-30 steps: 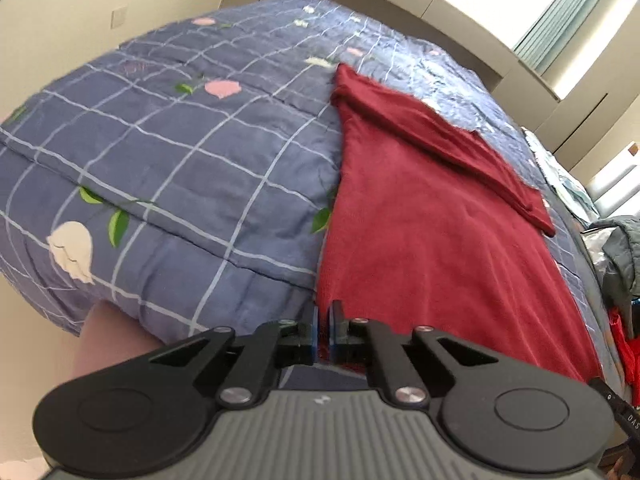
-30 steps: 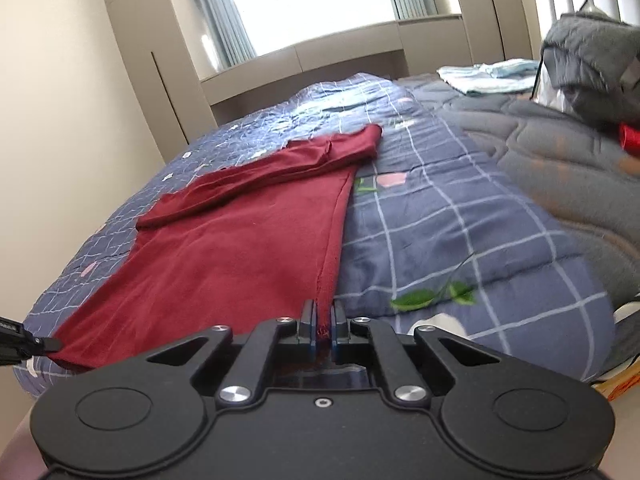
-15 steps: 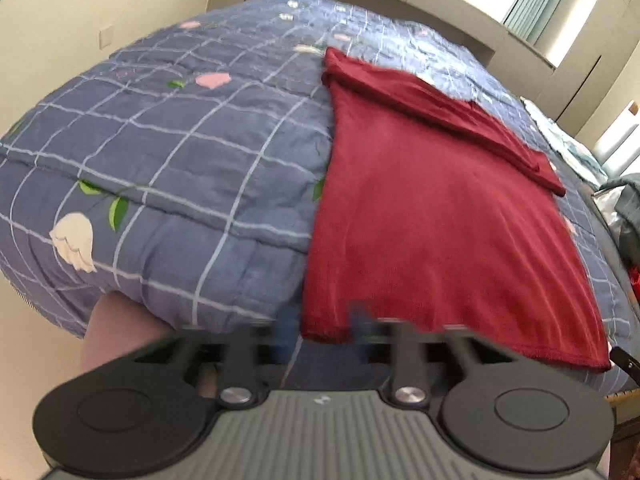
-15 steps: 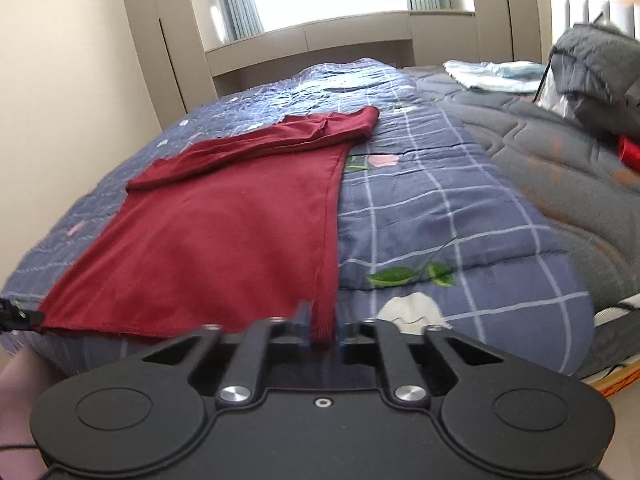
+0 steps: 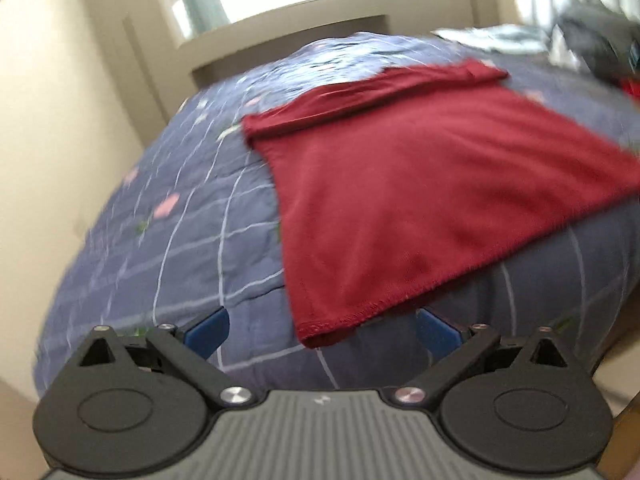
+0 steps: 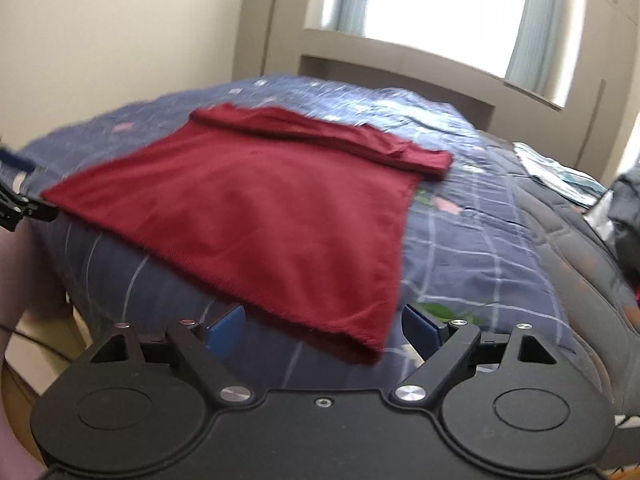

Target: Fold small clothes

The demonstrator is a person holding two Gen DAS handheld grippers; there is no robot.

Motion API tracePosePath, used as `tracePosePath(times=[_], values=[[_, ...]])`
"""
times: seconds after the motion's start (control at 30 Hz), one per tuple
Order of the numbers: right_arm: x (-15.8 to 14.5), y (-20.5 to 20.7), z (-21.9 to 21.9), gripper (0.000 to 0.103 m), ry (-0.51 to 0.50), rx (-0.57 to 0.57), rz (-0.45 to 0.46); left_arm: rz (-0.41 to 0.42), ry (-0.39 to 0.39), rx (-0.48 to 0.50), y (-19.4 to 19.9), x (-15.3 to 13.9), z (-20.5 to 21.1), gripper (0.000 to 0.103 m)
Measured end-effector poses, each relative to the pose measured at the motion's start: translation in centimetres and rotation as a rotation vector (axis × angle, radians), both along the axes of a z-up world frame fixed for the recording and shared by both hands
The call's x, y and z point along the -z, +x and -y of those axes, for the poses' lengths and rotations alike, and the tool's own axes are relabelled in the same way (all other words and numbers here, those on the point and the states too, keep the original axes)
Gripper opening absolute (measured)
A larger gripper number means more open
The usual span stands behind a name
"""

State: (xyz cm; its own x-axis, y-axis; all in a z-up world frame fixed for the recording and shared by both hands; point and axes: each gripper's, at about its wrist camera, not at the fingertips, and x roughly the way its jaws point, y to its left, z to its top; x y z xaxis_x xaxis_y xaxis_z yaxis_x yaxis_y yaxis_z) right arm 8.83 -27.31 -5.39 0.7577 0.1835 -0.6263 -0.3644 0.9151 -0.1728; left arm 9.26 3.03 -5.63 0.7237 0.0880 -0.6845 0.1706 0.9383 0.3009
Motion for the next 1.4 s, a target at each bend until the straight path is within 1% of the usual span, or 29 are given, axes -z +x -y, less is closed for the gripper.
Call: tracePosePath(times=[0.17, 0.2, 0.27, 0.33, 0.4, 0.43, 0.47, 0.5, 0.53, 0.57, 0.6, 0.63, 0.67, 0.7, 0.73, 0.77, 0.8, 0.87, 0.93, 1.0, 1.07, 1.1, 1.13, 1.17, 1.23, 1.27, 1.3, 1.37, 1.4], values=[[1.9, -0.2, -2.1, 0.087, -0.137, -0.054, 0.025, -0.039, 0.135, 0.000, 0.9, 1.4, 1.9, 0.102], [2.2, -0.4, -2.4, 0.087, -0.168, -0.062, 0.044, -0.033, 0.166, -0.001, 1.1, 1.6, 2.2, 0.101], [2.6, -0.6, -3.2, 0.087, -0.227, -0.068, 0.103, -0.015, 0.198, 0.019, 1.2, 1.8, 2.6, 0.101], [2.6, -0.8, -3.5, 0.085, -0.254, -0.060, 0.154, 0.007, 0.219, 0.041, 0.9, 1.7, 2.9, 0.097], [2.6, -0.9, -3.6, 0.079, -0.266, -0.051, 0.194, 0.018, 0.216, 0.074, 0.5, 1.6, 3.0, 0.086], [2.6, -1.0, -3.6, 0.070, -0.270, -0.056, 0.207, 0.025, 0.216, 0.088, 0.2, 1.6, 3.0, 0.083], [2.8, -1.0, -3.6, 0.063, -0.279, -0.069, 0.212, 0.031, 0.217, 0.102, -0.1, 1.6, 3.3, 0.078], [3.0, -1.0, -3.7, 0.061, -0.291, -0.086, 0.207, 0.037, 0.219, 0.115, -0.3, 1.6, 3.4, 0.073], [3.3, -1.1, -3.8, 0.056, -0.303, -0.101, 0.205, 0.039, 0.218, 0.125, -0.4, 1.5, 3.5, 0.070], [3.5, -1.2, -4.0, 0.051, -0.313, -0.118, 0.211, 0.036, 0.215, 0.134, -0.5, 1.6, 3.5, 0.064], [3.5, -1.3, -4.1, 0.050, -0.325, -0.132, 0.219, 0.033, 0.209, 0.145, -0.6, 1.5, 3.6, 0.058], [3.6, -1.4, -4.2, 0.049, -0.342, -0.145, 0.230, 0.030, 0.205, 0.154, -0.5, 1.5, 3.6, 0.056], [3.7, -1.4, -4.3, 0.049, -0.356, -0.153, 0.237, 0.027, 0.205, 0.162, -0.3, 1.5, 3.4, 0.048], [3.7, -1.4, -4.4, 0.049, -0.367, -0.163, 0.243, 0.032, 0.215, 0.168, -0.3, 1.5, 3.5, 0.032], [3.7, -1.3, -4.4, 0.049, -0.376, -0.171, 0.249, 0.047, 0.236, 0.167, -0.1, 1.5, 3.5, 0.021], [3.7, -1.2, -4.4, 0.048, -0.382, -0.174, 0.255, 0.066, 0.263, 0.167, -0.1, 1.3, 3.6, 0.014], [3.7, -1.1, -4.3, 0.046, -0.384, -0.174, 0.258, 0.081, 0.281, 0.172, -0.1, 1.1, 3.7, 0.012], [3.7, -0.9, -4.3, 0.023, -0.392, -0.171, 0.261, 0.088, 0.268, 0.181, 0.0, 0.5, 3.6, 0.006], [3.6, -0.9, -4.3, 0.015, -0.405, -0.175, 0.268, 0.089, 0.253, 0.185, 0.2, 0.0, 3.5, 0.006], [3.6, -0.8, -4.2, 0.015, -0.415, -0.186, 0.268, 0.093, 0.258, 0.197, 0.2, 0.0, 3.5, 0.006], [3.7, -0.8, -4.2, 0.010, -0.426, -0.195, 0.275, 0.096, 0.285, 0.212, -0.1, 0.3, 3.5, 0.006], [3.6, -0.9, -4.1, 0.009, -0.427, -0.193, 0.277, 0.089, 0.298, 0.221, -0.1, 0.6, 3.5, 0.009], [3.4, -0.8, -4.0, 0.006, -0.415, -0.188, 0.272, 0.080, 0.303, 0.228, -0.2, 0.9, 3.5, 0.010], [3.1, -0.6, -3.8, 0.005, -0.386, -0.179, 0.261, 0.070, 0.302, 0.234, -0.3, 1.2, 3.4, 0.014], [2.1, -0.1, -3.3, 0.005, -0.319, -0.154, 0.236, 0.050, 0.297, 0.248, -0.4, 1.6, 3.5, 0.019], [1.6, 0.1, -3.1, 0.005, -0.287, -0.142, 0.227, 0.044, 0.299, 0.257, -0.6, 1.8, 3.6, 0.026], [1.1, 0.4, -3.0, 0.005, -0.261, -0.129, 0.219, 0.042, 0.302, 0.264, -0.8, 1.9, 3.6, 0.040], [-0.1, 1.0, -2.6, 0.004, -0.200, -0.109, 0.208, 0.062, 0.326, 0.276, -1.2, 2.3, 3.9, 0.053], [-0.6, 1.1, -2.5, 0.004, -0.183, -0.104, 0.210, 0.071, 0.348, 0.279, -1.3, 2.5, 4.0, 0.054]])
